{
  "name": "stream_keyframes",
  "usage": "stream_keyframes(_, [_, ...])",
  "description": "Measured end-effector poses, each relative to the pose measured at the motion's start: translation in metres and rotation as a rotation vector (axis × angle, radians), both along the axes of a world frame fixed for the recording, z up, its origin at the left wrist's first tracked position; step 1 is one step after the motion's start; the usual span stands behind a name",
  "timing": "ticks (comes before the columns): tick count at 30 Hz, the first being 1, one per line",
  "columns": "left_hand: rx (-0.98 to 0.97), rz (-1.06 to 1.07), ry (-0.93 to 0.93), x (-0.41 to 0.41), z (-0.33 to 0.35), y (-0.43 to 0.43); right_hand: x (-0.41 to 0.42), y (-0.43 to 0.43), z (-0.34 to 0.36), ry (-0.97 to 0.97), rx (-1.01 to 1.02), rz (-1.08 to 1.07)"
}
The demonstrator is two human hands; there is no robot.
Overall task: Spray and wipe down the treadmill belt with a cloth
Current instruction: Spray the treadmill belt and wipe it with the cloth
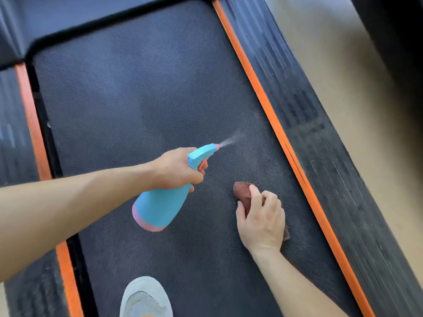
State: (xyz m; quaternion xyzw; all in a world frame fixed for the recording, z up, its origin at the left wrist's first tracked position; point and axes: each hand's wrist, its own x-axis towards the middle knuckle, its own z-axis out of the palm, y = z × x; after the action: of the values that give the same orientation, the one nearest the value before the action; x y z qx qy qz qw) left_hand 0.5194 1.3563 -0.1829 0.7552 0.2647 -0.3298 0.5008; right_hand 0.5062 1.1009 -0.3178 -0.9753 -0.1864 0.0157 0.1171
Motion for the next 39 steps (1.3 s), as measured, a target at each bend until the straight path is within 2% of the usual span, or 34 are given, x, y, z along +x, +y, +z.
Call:
stream_keyframes(5, [0.009,-0.012,0.029,-0.007,0.002,0.005,0.016,0.013,0.004,-0.01,0.047,-0.006])
stream_keyframes(11, [0.044,0.082,-0.029,-0.014,0.006,0.015,0.148,0.118,0.009,-0.052,-0.014,0.149])
stream_keyframes(14, [0.027,0.148,-0.073,-0.018,0.008,0.023,0.186,0.152,0.01,-0.024,-0.057,0.201])
stream_keyframes(18, [0.013,0.194,-0.081,-0.021,0.017,0.033,0.137,0.1,0.01,-0.048,0.03,0.208])
stream_keyframes(20, [0.003,0.191,-0.096,-0.022,0.023,0.036,0.093,0.055,0.011,-0.032,0.003,0.278])
stream_keyframes(22, [-0.011,0.2,-0.107,-0.025,0.025,0.04,0.084,0.041,0.009,-0.003,-0.028,0.323])
stream_keyframes(26, [-0.024,0.221,-0.096,-0.027,0.019,0.045,0.144,0.109,0.005,-0.067,-0.055,0.265])
stream_keyframes(31, [-0.031,0.206,-0.08,-0.033,0.012,0.05,0.207,0.176,0.015,-0.014,-0.098,0.2])
stream_keyframes(35, [-0.055,0.203,-0.08,-0.029,0.019,0.046,0.146,0.111,0.017,-0.063,-0.059,0.153])
stream_keyframes(39, [-0.076,0.199,-0.086,-0.02,0.024,0.043,0.069,0.017,0.018,-0.024,-0.119,0.098])
